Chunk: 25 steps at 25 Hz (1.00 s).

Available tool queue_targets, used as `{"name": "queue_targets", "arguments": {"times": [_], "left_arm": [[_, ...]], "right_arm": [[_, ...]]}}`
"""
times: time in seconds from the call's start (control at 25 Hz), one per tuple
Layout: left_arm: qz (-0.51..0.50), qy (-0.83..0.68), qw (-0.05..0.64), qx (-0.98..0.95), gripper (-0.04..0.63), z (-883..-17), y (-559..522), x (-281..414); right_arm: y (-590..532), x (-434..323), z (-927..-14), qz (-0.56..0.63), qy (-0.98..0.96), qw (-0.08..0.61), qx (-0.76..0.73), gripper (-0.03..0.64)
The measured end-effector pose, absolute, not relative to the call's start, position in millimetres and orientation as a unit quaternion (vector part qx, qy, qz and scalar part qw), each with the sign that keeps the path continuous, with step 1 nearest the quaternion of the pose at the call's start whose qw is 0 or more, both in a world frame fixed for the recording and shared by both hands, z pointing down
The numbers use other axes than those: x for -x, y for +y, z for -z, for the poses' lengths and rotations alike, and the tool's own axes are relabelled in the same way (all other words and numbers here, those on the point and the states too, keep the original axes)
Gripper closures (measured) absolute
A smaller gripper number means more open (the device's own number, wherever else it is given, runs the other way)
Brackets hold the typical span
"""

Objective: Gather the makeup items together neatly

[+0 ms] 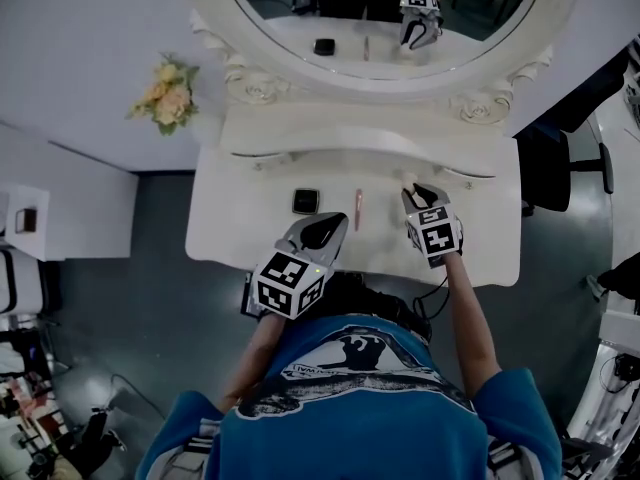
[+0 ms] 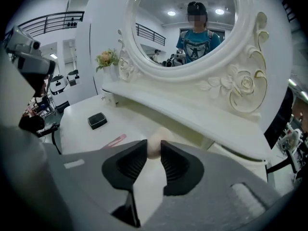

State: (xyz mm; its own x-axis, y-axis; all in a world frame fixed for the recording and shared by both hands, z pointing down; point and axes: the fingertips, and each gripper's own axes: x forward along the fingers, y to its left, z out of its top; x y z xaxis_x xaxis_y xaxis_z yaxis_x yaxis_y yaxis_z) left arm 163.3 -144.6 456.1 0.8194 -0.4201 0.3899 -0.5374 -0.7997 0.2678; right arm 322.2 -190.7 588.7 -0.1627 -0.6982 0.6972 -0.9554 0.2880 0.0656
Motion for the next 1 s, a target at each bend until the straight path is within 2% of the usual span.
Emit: {"name": "queue_targets", "arguments": {"times": [0.32, 0.68, 1.0], "left_arm": [[-0.16, -0.26, 0.184, -0.934, 0.583, -458, -139, -160], [-0.165, -0.28, 0.188, -0.927, 0.583, -462, -137, -149], [-0.166, -0.292, 0.193, -0.922, 0.583, -462, -142, -143]], "right_arm": [[-146, -306, -628, -0.238, -0.731, 0.337, -0.543, 0.522], [-147, -304, -650, -0.235, -0.729, 0.352, -0.538, 0.513], [-141, -307, -649, -0.266, -0.725, 0.325, -0.546, 0.456]]}}
